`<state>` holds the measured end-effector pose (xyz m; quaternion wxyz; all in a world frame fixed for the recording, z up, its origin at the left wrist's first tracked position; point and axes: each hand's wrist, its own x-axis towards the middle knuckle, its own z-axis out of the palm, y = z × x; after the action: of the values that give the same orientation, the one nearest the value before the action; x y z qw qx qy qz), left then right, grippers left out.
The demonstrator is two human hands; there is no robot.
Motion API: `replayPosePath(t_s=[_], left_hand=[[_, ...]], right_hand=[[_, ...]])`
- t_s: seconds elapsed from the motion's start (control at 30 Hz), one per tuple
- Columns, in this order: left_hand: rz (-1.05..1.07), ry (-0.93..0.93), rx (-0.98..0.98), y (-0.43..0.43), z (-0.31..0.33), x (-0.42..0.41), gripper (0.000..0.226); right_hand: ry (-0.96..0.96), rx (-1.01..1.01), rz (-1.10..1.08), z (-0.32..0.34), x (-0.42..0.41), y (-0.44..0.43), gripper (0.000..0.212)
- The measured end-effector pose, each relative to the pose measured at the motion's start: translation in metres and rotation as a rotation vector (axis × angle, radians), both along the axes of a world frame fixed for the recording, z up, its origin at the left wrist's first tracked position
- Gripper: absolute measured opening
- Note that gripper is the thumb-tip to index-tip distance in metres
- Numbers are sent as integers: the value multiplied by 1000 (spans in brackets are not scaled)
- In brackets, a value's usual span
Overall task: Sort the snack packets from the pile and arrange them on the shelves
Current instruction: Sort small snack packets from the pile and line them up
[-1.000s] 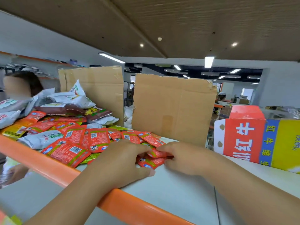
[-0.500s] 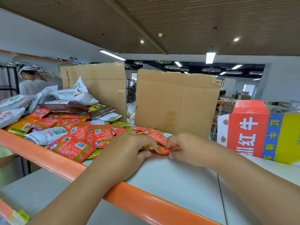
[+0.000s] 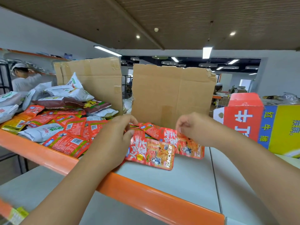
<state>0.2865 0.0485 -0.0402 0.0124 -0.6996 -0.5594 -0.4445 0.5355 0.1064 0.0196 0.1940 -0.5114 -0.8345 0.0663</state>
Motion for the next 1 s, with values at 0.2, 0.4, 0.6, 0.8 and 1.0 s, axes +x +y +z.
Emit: replayPosePath(t_s=[0.2, 0.4, 0.6, 0.8, 1.0], left_hand=[[29, 359, -141, -5, -5, 6, 49], [-130, 541, -314, 1, -1, 8, 87], [-158, 572, -294, 1, -1, 11, 69], [-128, 750, -277, -5, 4, 21, 57], [-244, 632, -345, -11, 10, 32, 29]], right_hand=[[-338, -221, 18, -4, -1, -10, 48], [-407, -266, 46, -7, -3, -9, 60], [-428, -251, -31, -8, 1, -5, 57], [-419, -264, -35, -9, 3, -2, 57], [-407, -254, -31, -9, 4, 0, 55]])
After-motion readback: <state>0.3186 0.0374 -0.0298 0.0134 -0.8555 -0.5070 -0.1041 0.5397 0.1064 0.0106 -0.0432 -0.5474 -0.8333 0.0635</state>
